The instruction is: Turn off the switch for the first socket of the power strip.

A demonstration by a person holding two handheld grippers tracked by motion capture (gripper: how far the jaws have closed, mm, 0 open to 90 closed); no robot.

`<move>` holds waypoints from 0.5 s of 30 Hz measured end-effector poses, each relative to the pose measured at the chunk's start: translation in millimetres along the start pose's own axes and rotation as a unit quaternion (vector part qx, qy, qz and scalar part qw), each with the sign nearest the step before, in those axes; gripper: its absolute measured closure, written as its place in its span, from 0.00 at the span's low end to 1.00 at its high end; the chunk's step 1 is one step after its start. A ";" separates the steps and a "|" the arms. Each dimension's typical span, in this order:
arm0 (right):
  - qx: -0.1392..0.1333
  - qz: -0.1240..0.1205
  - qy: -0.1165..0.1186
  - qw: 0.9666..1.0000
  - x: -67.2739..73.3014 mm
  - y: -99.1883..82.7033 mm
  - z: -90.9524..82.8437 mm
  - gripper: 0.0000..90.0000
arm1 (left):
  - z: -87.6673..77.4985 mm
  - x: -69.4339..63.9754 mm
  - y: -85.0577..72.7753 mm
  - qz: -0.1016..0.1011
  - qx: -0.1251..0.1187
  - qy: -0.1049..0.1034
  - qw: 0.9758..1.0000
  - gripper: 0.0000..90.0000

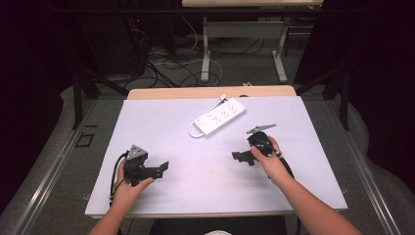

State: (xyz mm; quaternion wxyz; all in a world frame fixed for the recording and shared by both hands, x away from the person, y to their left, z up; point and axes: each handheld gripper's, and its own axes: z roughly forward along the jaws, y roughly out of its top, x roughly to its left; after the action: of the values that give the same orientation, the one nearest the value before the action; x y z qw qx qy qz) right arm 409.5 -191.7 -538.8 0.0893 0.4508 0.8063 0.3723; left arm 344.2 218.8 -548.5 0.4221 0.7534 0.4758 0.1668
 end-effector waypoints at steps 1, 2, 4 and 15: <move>-0.003 0.000 -0.002 1.000 -0.8 -1.9 -1.6 0.08 | 0.0 0.1 0.0 0.000 -0.001 0.000 1.000 0.05; -0.004 0.001 -0.006 1.000 -1.6 -4.1 -4.3 0.08 | 0.0 0.2 0.0 0.000 -0.001 0.000 1.000 0.05; -0.010 -0.002 -0.011 1.000 -4.3 -9.0 -8.4 0.08 | 0.0 0.3 -0.1 0.000 -0.001 0.000 1.000 0.05; -0.033 0.024 -0.032 0.999 -18.5 -41.4 -25.5 0.08 | 0.4 -0.4 -0.1 0.000 0.000 0.003 1.000 0.06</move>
State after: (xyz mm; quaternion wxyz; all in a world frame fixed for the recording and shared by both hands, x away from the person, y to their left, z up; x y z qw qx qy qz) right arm 380.6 -232.8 -552.5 0.1207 0.4787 0.7793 0.3861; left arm 344.2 218.3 -548.7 0.4207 0.7530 0.4771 0.1685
